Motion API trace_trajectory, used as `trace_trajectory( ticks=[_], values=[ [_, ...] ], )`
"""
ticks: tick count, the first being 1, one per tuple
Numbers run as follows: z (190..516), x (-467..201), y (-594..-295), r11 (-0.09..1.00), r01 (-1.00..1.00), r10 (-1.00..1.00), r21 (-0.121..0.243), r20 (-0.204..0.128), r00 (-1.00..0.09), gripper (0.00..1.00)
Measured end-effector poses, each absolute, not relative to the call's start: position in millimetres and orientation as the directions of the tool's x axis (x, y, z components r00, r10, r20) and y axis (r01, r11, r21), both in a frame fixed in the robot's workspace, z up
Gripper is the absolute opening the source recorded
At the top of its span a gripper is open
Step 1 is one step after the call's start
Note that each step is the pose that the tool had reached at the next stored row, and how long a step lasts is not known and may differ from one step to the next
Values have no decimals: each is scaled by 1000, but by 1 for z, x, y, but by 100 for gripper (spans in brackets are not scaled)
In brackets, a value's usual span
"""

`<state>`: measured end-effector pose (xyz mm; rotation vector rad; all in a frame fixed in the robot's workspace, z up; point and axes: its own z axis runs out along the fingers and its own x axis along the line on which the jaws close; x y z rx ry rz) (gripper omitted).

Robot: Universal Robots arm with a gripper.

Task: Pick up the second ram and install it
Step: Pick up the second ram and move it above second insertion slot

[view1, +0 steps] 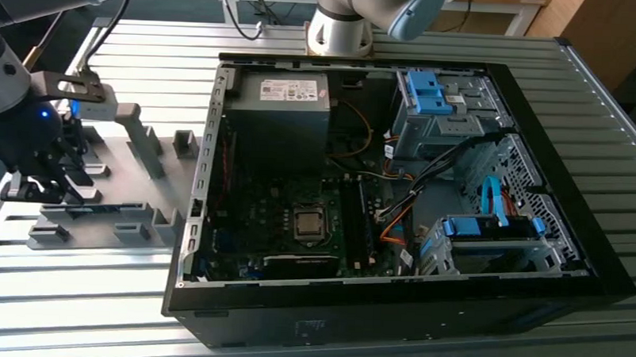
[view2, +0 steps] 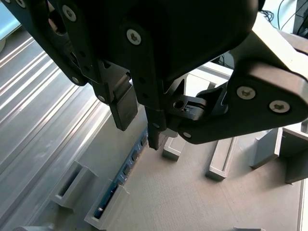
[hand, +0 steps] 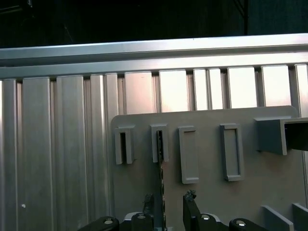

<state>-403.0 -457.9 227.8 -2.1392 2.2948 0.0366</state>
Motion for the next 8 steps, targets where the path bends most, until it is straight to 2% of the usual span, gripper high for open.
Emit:
trace_trajectory(
  ticks=[8],
  values=[
    [225, -403, -458, 70, -997, -997, 14, -19, -70, 37]
  ],
)
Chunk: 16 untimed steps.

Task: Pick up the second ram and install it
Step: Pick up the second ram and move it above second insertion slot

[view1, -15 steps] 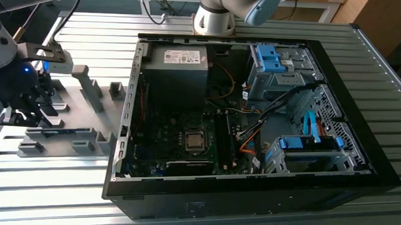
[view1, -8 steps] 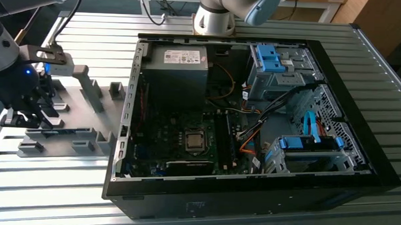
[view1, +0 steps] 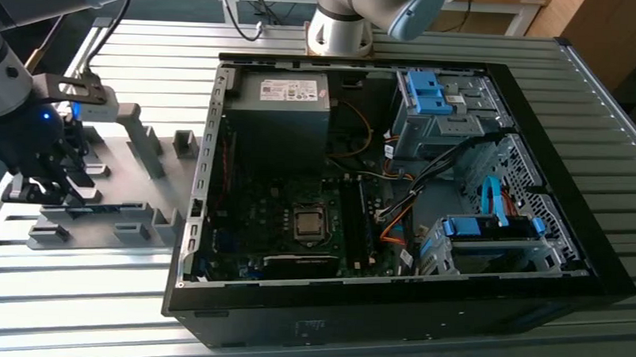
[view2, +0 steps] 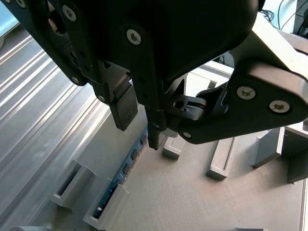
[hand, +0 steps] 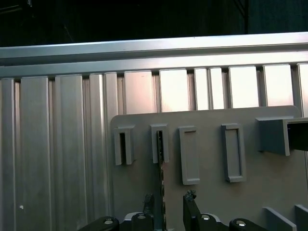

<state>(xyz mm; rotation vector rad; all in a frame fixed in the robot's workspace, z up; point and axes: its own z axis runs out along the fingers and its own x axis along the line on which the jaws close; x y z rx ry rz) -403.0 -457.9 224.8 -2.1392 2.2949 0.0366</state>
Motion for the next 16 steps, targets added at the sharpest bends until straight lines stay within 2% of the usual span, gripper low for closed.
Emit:
trace_trajectory(
  ticks=[16],
  values=[
    [221, -403, -458, 70, -997, -997, 14, -19, -70, 37]
  ],
)
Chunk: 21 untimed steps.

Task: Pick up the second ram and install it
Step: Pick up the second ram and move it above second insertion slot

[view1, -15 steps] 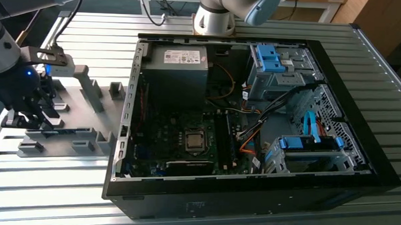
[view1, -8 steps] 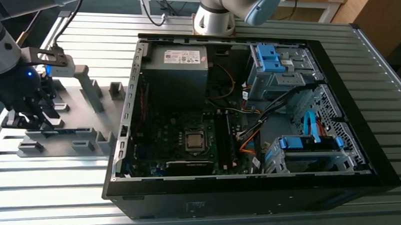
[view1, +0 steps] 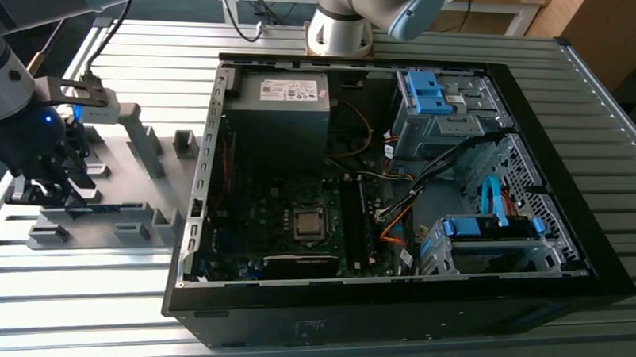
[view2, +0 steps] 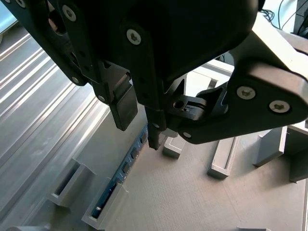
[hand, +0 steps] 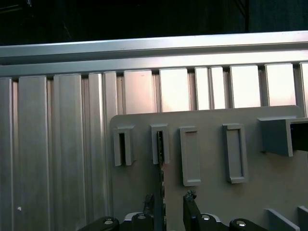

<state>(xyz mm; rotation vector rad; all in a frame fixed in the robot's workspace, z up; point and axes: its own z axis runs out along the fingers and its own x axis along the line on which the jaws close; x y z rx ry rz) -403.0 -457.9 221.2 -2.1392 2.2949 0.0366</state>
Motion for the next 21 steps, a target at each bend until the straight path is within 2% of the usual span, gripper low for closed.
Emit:
trace_trajectory(
  ticks=[10, 12, 21],
  values=[
    [218, -403, -458, 70, -997, -997, 14, -19, -70, 37],
    [245, -403, -458, 70, -997, -997, 14, -19, -70, 37],
    [248, -403, -458, 70, -997, -997, 14, -19, -70, 37]
  ],
)
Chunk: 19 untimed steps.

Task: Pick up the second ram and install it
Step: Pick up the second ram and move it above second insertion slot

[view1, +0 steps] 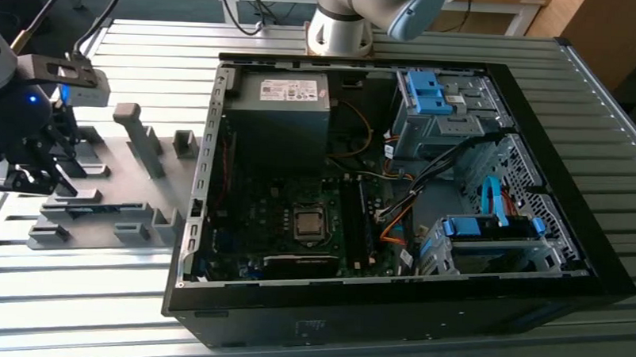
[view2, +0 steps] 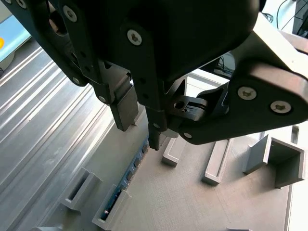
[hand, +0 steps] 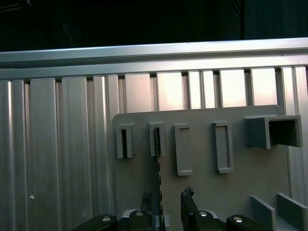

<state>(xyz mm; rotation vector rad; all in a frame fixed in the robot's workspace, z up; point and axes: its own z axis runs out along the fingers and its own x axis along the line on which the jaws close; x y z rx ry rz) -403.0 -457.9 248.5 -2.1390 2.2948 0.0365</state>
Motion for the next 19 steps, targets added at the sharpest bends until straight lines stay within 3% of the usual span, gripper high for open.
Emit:
trace_trajectory(
  ticks=[19],
  values=[
    [252, -403, -458, 70, -997, -997, 14, -19, -70, 37]
  ],
)
